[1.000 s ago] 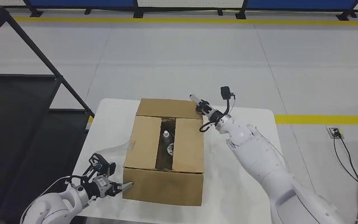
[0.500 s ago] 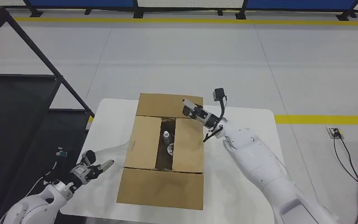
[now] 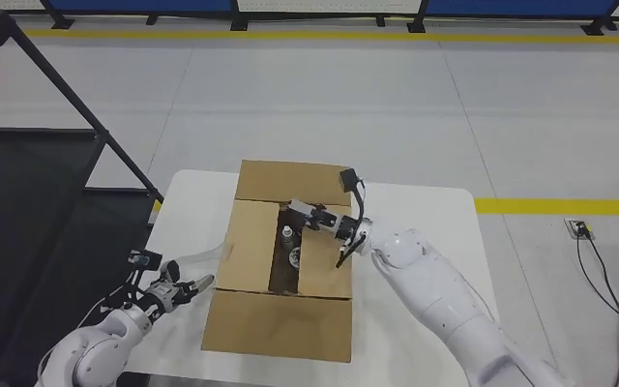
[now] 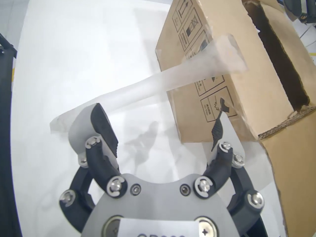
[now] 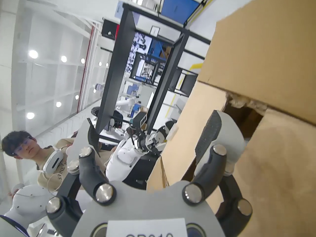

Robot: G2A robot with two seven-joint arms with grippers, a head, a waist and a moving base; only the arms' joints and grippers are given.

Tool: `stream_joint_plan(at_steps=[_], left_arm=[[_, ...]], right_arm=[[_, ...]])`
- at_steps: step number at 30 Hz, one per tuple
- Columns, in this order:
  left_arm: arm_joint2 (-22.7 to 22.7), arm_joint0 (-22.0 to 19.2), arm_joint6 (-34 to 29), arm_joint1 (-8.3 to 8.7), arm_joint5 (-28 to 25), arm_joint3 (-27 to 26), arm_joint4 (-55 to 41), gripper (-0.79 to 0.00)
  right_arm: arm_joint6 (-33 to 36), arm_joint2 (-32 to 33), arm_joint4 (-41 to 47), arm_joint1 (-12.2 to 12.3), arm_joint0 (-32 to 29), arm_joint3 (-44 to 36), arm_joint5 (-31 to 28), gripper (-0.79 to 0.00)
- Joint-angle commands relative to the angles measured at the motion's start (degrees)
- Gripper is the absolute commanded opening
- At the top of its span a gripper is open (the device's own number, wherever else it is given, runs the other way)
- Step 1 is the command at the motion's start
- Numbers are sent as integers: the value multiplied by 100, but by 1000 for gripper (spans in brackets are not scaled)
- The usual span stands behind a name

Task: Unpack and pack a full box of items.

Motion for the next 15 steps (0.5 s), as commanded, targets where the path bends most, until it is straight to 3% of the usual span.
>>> stream_joint_plan(at_steps=[1,15], left_arm=[[81,-43,31,-3,23,16,93,0],[265,-25,113,1,-61,-53,82,0]], right_arm=[[122,-45,-65,-28,3,-31,193,0],[1005,-310,-226,-274,121,147,927,0]])
